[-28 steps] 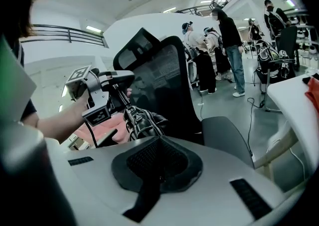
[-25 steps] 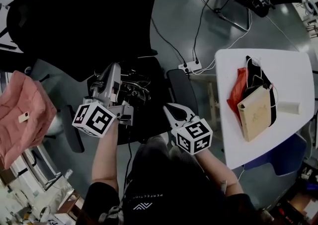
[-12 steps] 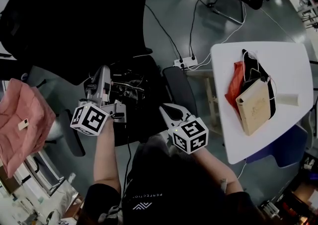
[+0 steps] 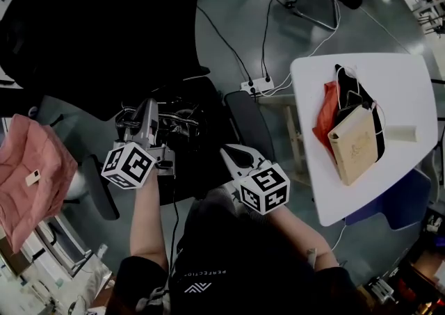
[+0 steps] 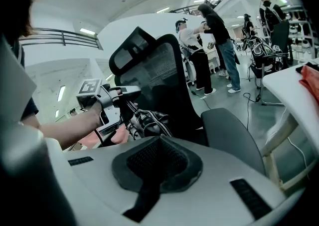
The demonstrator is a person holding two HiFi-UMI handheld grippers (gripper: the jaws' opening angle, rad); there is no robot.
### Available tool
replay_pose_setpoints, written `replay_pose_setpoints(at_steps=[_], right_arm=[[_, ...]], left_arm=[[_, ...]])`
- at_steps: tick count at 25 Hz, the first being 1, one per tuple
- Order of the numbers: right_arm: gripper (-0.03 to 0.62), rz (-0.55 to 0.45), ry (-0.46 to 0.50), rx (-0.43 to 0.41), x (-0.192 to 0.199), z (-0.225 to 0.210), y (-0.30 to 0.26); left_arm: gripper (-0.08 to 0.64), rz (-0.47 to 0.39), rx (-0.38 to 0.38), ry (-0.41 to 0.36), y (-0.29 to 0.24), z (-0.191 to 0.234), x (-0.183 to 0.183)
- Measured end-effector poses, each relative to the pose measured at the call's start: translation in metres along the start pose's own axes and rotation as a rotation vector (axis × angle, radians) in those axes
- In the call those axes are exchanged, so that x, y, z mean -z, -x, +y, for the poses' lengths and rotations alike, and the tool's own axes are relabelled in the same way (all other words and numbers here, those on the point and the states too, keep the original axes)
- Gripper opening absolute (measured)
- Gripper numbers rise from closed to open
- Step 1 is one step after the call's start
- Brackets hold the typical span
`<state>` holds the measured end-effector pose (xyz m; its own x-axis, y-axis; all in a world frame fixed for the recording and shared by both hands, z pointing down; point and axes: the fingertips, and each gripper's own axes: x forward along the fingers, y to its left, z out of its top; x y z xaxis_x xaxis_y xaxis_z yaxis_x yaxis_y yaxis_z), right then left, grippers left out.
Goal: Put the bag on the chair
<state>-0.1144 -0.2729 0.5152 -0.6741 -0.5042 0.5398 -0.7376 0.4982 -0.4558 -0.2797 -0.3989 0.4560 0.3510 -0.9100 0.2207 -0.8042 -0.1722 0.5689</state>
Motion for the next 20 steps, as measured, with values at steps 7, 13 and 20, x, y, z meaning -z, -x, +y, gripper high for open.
replay_pose_setpoints(at_steps=[7, 13, 20], right_arm=[[-0.009, -0.011, 0.006, -0.011, 0.002, 0.003, 0.009], [-0.009, -0.021, 0.008, -0.016, 0.006, 0.005, 0.021], [-0.009, -0.035, 0.019, -0.028, 0.016, 0.008, 0.038]], left_arm=[[0.110, 0.058, -0.048, 0.002, 0.011, 0.004, 0.017], [0.217, 0.096, -0.101, 0.008, 0.025, 0.007, 0.032], [0.250, 0.124, -0.138, 0.028, 0.051, 0.003, 0.052]])
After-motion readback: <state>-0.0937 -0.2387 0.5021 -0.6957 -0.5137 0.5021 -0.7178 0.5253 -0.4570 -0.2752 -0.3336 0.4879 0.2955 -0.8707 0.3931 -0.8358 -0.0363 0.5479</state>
